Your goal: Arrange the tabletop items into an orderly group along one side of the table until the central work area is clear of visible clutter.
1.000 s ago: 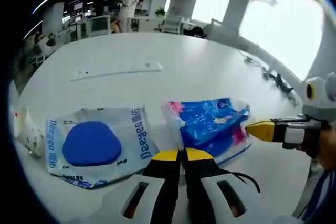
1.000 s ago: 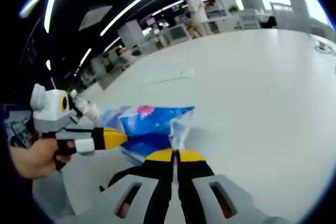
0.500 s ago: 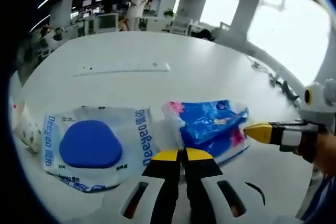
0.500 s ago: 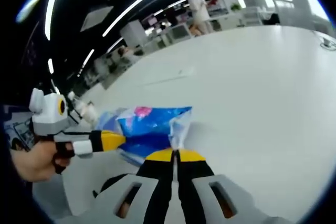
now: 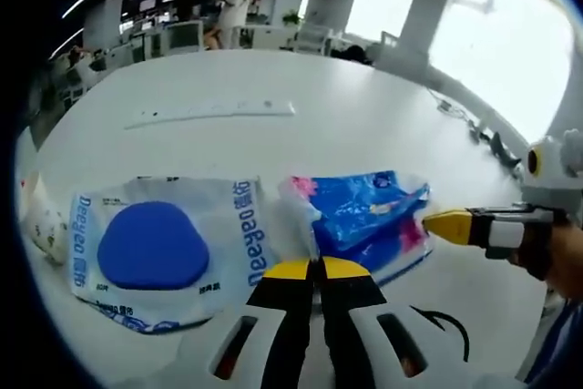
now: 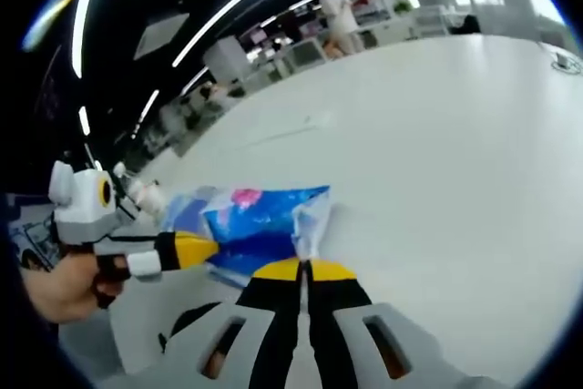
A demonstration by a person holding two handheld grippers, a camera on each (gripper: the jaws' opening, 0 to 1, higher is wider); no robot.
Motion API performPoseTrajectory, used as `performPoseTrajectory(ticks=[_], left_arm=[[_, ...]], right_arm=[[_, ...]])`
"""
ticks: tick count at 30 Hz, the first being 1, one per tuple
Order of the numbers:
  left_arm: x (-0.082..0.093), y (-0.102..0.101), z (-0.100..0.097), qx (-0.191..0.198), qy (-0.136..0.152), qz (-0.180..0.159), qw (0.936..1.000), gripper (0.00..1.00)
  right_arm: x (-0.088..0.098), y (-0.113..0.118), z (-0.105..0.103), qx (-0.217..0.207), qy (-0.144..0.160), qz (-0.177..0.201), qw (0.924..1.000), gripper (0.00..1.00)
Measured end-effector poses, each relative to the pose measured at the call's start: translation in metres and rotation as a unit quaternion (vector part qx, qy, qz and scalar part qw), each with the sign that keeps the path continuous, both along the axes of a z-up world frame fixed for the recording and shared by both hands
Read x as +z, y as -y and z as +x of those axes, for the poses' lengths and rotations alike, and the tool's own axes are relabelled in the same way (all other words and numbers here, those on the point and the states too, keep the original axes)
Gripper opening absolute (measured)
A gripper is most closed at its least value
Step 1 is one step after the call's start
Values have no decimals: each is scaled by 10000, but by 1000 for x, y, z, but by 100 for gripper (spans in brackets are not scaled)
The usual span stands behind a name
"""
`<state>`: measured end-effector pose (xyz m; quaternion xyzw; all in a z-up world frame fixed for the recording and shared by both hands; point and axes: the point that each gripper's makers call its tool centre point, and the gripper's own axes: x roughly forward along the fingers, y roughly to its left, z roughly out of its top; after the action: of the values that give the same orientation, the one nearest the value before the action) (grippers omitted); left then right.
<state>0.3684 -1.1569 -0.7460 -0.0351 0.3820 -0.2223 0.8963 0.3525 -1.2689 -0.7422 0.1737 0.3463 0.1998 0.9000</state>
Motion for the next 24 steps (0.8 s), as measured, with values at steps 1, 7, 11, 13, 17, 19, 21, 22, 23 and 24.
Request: performPoseTrajectory(ticks=[1, 7, 11, 13, 17, 19, 21, 22, 23, 24], left_arm=[[0, 0, 0, 1, 5, 11, 10000, 2], [-3, 0, 0, -8, 20, 53, 10000, 2], [-3, 0, 0, 5, 6, 27, 10000, 2], [-3, 0, 1, 16, 1, 24, 10000, 2], [-3, 0, 1, -3, 12, 35, 10000, 2], [-3, 0, 0, -3, 5, 34, 10000, 3], [-3, 0, 0, -9, 7, 42, 10000, 3], [-3, 0, 0, -12, 11, 45, 10000, 3], [-3, 0, -1, -14, 11, 49, 10000, 3], [-3, 0, -1, -12, 9, 51, 10000, 3]], right_arm=[[0, -1, 0, -3, -4, 12, 10000, 0], [-2, -1, -2, -4, -25, 2, 10000, 0], [-3, -1, -2, -20, -30, 6, 10000, 0], [-3, -1, -2, -18, -24, 26, 10000, 0], [-5, 1, -2, -8, -10, -71, 10000, 0], [-5, 0, -2, 7, 27, -62, 10000, 0], [-5, 0, -2, 7, 58, -72, 10000, 2], [-5, 0, -3, 1, 52, -93, 9999, 2], [-6, 0, -3, 5, 58, -109, 9999, 3], [-5, 0, -2, 5, 70, -103, 9999, 3]])
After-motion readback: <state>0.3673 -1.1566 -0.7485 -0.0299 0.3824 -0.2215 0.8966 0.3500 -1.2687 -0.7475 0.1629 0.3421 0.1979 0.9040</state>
